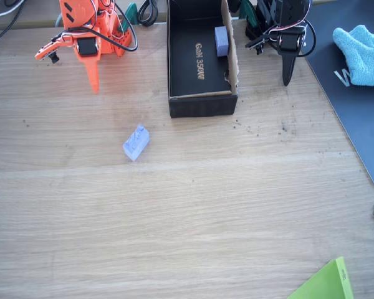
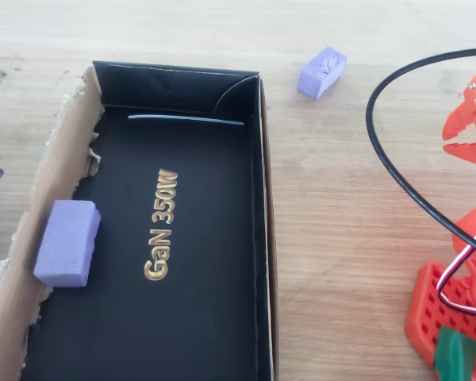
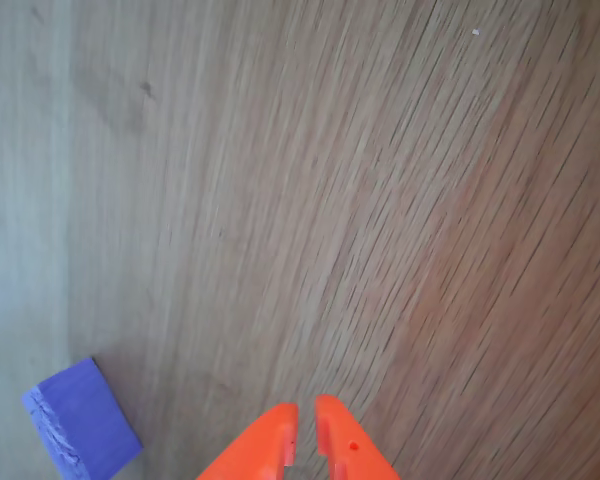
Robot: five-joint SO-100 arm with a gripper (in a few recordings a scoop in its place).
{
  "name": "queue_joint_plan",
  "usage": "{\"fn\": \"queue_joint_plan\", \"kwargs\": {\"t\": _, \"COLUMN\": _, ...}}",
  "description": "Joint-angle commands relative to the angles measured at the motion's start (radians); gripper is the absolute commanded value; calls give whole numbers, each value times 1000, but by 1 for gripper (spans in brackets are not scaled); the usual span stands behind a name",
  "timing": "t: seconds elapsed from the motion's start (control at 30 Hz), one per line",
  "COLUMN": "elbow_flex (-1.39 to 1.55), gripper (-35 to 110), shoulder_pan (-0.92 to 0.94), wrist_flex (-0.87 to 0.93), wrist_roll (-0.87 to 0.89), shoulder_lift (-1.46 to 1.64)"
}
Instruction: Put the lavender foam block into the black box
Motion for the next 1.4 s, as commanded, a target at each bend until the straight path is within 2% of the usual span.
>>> {"fn": "queue_joint_plan", "kwargs": {"t": 0.0, "elbow_flex": 3, "gripper": 0, "shoulder_pan": 9, "wrist_flex": -84, "wrist_roll": -63, "shoulder_lift": 11}}
{"fn": "queue_joint_plan", "kwargs": {"t": 0.2, "elbow_flex": 3, "gripper": 0, "shoulder_pan": 9, "wrist_flex": -32, "wrist_roll": -38, "shoulder_lift": 11}}
{"fn": "queue_joint_plan", "kwargs": {"t": 0.47, "elbow_flex": 3, "gripper": 0, "shoulder_pan": 8, "wrist_flex": -80, "wrist_roll": -40, "shoulder_lift": 11}}
{"fn": "queue_joint_plan", "kwargs": {"t": 0.63, "elbow_flex": 3, "gripper": 0, "shoulder_pan": -3, "wrist_flex": -258, "wrist_roll": -34, "shoulder_lift": 11}}
{"fn": "queue_joint_plan", "kwargs": {"t": 0.8, "elbow_flex": 3, "gripper": 0, "shoulder_pan": 9, "wrist_flex": -393, "wrist_roll": 138, "shoulder_lift": 11}}
{"fn": "queue_joint_plan", "kwargs": {"t": 1.0, "elbow_flex": -72, "gripper": 0, "shoulder_pan": 15, "wrist_flex": -459, "wrist_roll": -11, "shoulder_lift": 11}}
{"fn": "queue_joint_plan", "kwargs": {"t": 1.37, "elbow_flex": -457, "gripper": 0, "shoulder_pan": 31, "wrist_flex": -225, "wrist_roll": -67, "shoulder_lift": 11}}
